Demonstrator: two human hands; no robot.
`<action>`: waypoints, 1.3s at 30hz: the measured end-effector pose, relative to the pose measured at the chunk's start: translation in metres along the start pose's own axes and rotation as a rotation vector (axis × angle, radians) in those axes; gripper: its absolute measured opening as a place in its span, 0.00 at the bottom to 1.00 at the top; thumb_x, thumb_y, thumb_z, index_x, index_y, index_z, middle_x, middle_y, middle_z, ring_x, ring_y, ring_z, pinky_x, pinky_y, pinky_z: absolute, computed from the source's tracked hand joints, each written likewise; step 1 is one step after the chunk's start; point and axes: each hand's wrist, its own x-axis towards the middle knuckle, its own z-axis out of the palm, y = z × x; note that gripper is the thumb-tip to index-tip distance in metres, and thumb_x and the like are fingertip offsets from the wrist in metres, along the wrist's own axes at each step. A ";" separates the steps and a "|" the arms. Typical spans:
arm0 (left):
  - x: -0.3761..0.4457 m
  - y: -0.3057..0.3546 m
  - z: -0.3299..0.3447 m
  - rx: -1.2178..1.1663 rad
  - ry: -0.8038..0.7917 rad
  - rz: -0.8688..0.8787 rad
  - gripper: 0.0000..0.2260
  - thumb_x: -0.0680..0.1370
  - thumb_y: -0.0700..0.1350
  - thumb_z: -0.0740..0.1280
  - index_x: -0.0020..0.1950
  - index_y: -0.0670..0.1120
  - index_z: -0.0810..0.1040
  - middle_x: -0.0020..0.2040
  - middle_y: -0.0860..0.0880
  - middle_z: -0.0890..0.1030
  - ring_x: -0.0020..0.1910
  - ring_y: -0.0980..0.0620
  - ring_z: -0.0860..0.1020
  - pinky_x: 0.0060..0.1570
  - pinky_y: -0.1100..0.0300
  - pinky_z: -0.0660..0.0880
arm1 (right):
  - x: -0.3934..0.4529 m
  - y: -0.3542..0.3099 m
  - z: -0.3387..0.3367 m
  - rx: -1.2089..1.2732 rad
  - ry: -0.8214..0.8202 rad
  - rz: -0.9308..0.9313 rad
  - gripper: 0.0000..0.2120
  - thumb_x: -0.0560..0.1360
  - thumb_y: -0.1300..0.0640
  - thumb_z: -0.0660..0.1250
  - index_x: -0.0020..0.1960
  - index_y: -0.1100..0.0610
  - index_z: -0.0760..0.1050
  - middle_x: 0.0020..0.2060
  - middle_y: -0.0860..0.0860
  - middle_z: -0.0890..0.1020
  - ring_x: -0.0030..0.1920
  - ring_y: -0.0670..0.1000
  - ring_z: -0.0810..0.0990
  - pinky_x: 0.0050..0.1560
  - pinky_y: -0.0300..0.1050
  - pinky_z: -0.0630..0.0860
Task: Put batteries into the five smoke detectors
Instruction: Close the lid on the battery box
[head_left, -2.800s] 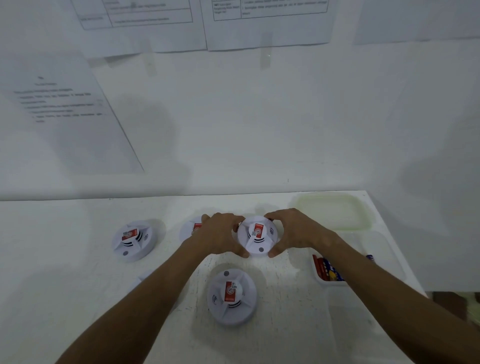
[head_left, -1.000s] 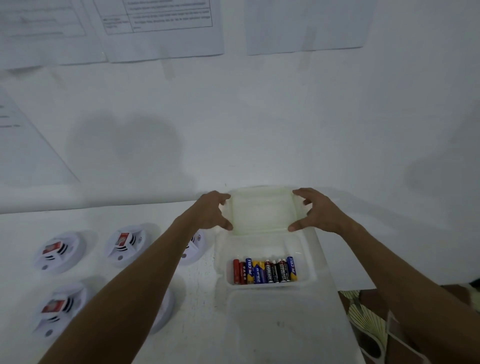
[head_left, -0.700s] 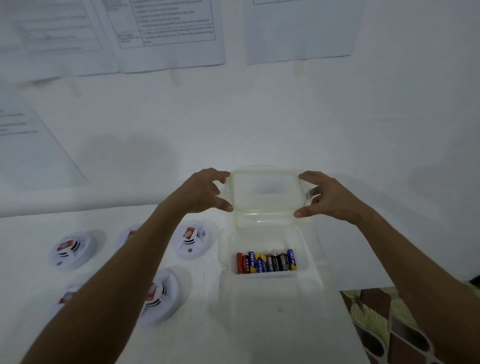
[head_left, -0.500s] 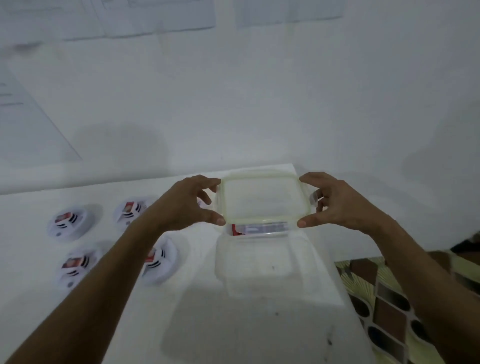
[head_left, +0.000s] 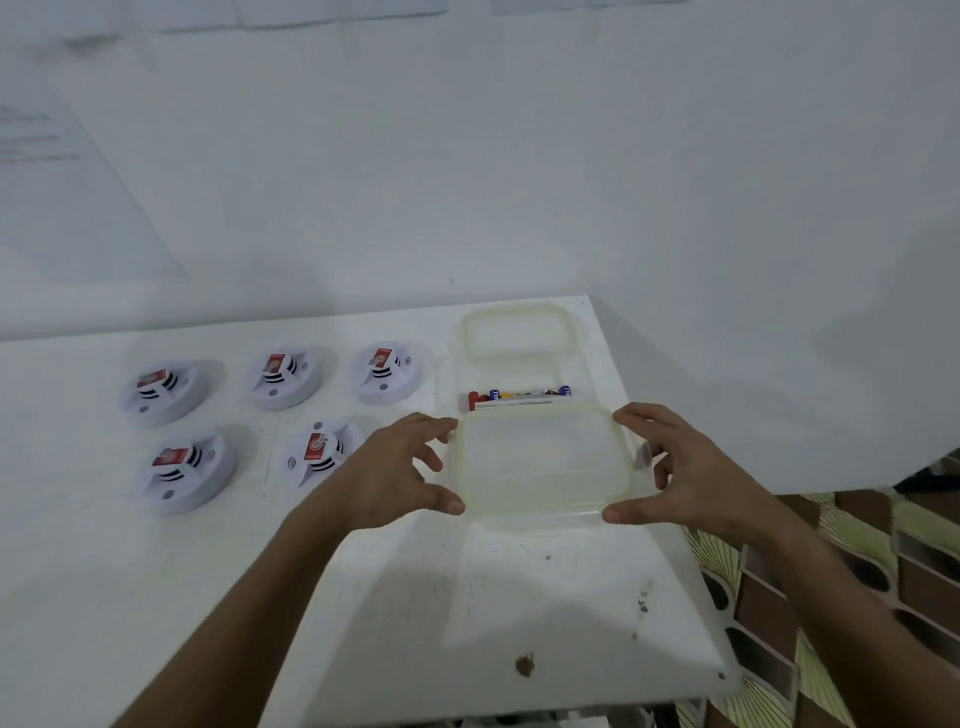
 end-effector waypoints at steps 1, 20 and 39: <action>0.000 0.000 0.000 -0.007 -0.010 -0.001 0.39 0.64 0.49 0.81 0.72 0.52 0.69 0.61 0.58 0.74 0.53 0.59 0.77 0.47 0.65 0.79 | -0.001 0.000 0.001 0.005 -0.002 -0.002 0.44 0.57 0.48 0.85 0.68 0.40 0.67 0.64 0.32 0.66 0.49 0.42 0.76 0.42 0.35 0.75; -0.028 0.006 0.018 -0.100 -0.042 0.005 0.32 0.59 0.65 0.78 0.58 0.74 0.67 0.60 0.64 0.74 0.52 0.63 0.79 0.50 0.59 0.81 | -0.028 0.016 0.022 0.257 0.017 0.035 0.43 0.59 0.49 0.82 0.70 0.40 0.68 0.68 0.34 0.69 0.60 0.38 0.74 0.51 0.36 0.78; -0.038 0.010 0.029 -0.273 0.162 -0.124 0.19 0.70 0.48 0.76 0.60 0.56 0.79 0.46 0.57 0.84 0.45 0.62 0.82 0.41 0.71 0.76 | -0.033 0.023 0.026 0.371 0.098 0.055 0.33 0.61 0.42 0.80 0.64 0.42 0.75 0.49 0.43 0.79 0.45 0.47 0.78 0.47 0.44 0.79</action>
